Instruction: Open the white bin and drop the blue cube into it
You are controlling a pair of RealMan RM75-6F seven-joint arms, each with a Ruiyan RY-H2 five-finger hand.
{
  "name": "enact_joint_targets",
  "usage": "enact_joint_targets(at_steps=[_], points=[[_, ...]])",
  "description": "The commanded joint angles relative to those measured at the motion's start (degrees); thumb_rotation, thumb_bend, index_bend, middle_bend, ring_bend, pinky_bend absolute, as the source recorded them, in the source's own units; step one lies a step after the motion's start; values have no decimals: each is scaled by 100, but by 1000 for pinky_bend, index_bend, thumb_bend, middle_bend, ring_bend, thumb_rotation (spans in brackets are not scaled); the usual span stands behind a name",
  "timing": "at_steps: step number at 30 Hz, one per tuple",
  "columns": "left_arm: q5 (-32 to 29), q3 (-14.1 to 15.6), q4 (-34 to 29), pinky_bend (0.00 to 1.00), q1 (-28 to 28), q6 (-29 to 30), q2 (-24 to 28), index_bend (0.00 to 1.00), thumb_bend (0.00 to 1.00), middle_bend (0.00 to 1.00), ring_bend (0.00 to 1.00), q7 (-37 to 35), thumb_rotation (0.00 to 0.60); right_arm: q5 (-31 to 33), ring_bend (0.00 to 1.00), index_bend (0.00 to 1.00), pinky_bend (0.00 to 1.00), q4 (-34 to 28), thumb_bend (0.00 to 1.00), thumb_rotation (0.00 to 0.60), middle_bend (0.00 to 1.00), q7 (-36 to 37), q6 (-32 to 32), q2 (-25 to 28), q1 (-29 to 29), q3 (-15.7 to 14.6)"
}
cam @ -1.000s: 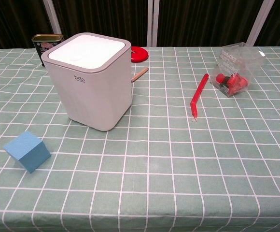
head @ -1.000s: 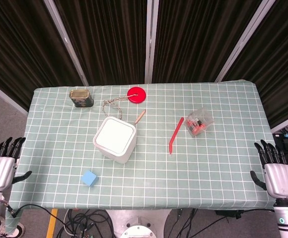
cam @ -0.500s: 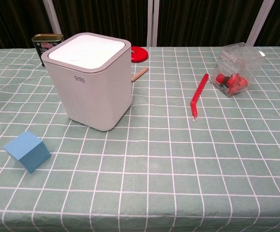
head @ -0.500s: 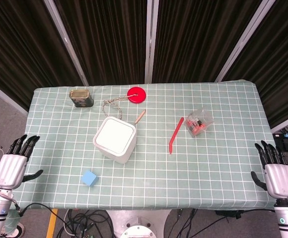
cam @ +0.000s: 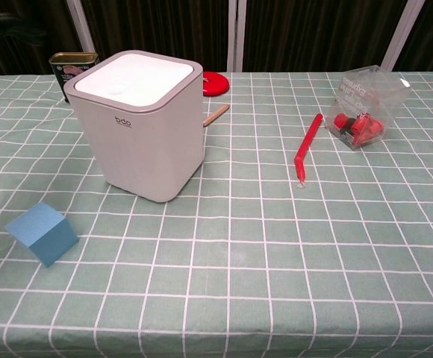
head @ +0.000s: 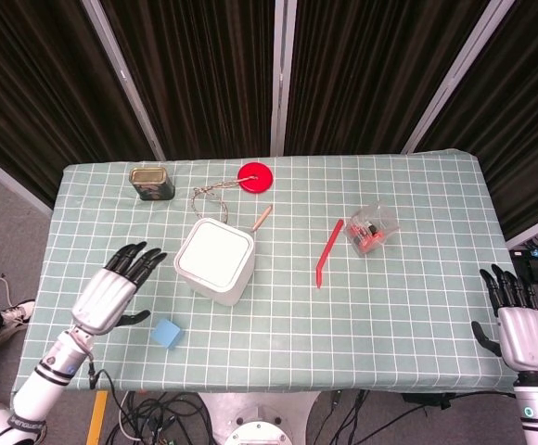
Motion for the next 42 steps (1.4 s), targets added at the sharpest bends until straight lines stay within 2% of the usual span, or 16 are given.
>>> enact_joint_targets(at_steps=[1,11,19,24,29,32,38,42], points=[[21,-31,-122,123,-190,-212,-102,72,0,102,11,179,600,25,0,0,0,46,215,600,0,32,-35,-25,12,5],[-232,56,-227,123,-520,-770,-287,72,0,115,10,544,600,61,0,0,0,168,214,600,0,134,-49,-88,10,19],[-323,188,-180,123,-584,-858,-356,72,0,155,11,645,600,98,0,0,0,217,215,600,0,152,-73,-129,15,31],[-344,172,-212,123,-569,-717,-319,71,0,173,11,659,600,101,0,0,0,211,215,600,0,136,-78,-136,24,39],[-48,88,-249,123,-375,15,-245,72,0,92,0,545,600,116,0,0,0,209,215,600,0,143,-67,-135,18,49],[-44,124,-344,123,-181,333,-46,72,0,87,0,475,600,115,0,0,0,204,215,600,0,161,-54,-126,12,55],[-402,501,-471,149,193,331,431,102,0,89,1,-96,600,111,0,0,0,160,216,600,0,172,-5,-59,6,88],[-70,750,-107,208,296,406,417,175,0,146,56,-325,600,64,0,0,0,123,216,600,0,178,16,-32,23,100]])
